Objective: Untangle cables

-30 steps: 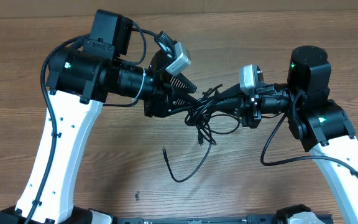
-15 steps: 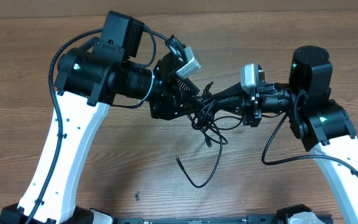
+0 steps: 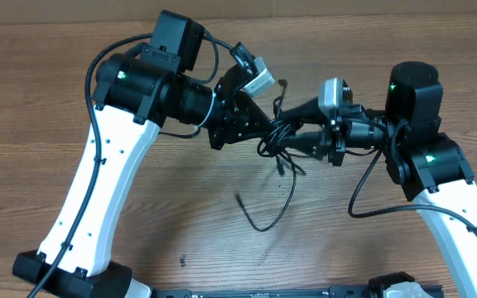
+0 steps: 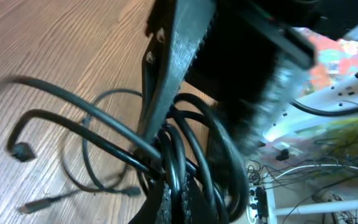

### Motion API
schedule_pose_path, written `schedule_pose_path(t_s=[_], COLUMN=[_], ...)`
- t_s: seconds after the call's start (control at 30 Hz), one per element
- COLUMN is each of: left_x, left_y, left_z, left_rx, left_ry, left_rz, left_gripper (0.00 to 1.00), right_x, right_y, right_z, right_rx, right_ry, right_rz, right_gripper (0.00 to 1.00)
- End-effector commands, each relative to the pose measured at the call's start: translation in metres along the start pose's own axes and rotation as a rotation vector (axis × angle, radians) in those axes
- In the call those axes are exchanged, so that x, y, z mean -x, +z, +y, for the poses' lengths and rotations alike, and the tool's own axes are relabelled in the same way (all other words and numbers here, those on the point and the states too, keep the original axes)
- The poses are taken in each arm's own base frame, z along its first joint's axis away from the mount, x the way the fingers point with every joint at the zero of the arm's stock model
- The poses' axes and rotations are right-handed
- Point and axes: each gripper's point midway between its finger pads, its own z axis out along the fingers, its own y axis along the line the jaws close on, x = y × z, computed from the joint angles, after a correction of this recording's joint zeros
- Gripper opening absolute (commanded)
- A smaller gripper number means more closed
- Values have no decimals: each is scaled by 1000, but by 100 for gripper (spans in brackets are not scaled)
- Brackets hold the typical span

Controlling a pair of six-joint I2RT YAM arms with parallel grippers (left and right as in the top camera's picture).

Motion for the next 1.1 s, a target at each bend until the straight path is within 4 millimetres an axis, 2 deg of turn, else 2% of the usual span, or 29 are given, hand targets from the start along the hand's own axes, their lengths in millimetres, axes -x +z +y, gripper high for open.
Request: schedule_pose_path(t_s=[0.0, 0.03, 0.1, 0.13, 0.17, 0.27, 0.4, 0.47, 0.63, 0.77, 0.97, 1.03, 1.07], left_x=[-9, -11, -17, -18, -19, -16, 1, 4, 7, 15, 25, 27, 27], left_y=[-6, -13, -33, -39, -51, -64, -68, -64, -46, -26, -2, 5, 6], left_z=[30, 38, 62, 67, 76, 89, 109, 120, 127, 120, 101, 92, 91], left_rx=[67, 97, 185, 202, 229, 265, 347, 432, 564, 603, 541, 493, 486], left_ry=[-66, -83, -153, -174, -226, -322, -506, -645, -888, -917, -883, -877, -878], left_rz=[17, 12, 0, -10, -36, -86, -172, -200, -254, -270, -251, -236, -232], left_gripper=[4, 4, 4, 4, 4, 4, 4, 4, 4, 4, 4, 4, 4], right_x=[14, 12, 5, 3, -4, -6, -16, -25, -30, -31, -27, -25, -25], right_y=[0, 0, -3, -5, -10, -12, -7, -5, 3, 6, 5, 5, 4], right_z=[-2, -7, -26, -33, -48, -54, -58, -64, -68, -70, -74, -75, -75], right_rx=[-48, -80, -196, -240, -338, -379, -448, -539, -661, -727, -745, -745, -748], right_ry=[53, 79, 169, 202, 283, 346, 425, 486, 541, 571, 575, 567, 567], right_rz=[-2, 8, 37, 46, 61, 57, 87, 112, 122, 116, 90, 84, 85], right_gripper=[70, 72, 88, 91, 100, 100, 100, 100, 100, 100, 99, 85, 68])
